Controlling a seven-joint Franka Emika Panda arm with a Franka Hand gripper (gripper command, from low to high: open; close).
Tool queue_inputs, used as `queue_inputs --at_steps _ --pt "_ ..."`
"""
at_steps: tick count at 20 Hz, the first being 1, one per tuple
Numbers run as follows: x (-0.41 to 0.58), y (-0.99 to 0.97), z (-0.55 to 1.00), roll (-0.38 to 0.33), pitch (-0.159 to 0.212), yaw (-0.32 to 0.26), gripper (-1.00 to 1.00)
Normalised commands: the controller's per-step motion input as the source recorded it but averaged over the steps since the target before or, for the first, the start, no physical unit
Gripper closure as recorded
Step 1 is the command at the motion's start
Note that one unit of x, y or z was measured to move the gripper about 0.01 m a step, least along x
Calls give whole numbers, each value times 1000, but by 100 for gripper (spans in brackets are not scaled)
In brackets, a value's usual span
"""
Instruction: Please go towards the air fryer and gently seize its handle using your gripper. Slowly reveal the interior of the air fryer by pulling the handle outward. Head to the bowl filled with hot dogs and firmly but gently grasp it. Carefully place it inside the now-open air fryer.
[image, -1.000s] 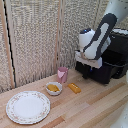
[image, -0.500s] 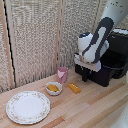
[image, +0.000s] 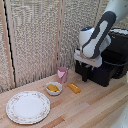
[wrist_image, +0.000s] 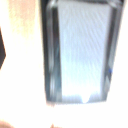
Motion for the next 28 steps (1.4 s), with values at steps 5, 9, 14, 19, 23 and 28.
queue_inputs --at_steps 5,9,14,19,23,28 --pt "164 415 698 -15 54 10 -100" --pt "244 499 446 120 116 106 -100" --pt "286 486 259 285 67 96 -100" --pt "289 473 129 338 25 84 -100" --pt "224 480 86 344 61 82 -100" --pt "103 437 74 308 169 101 -100"
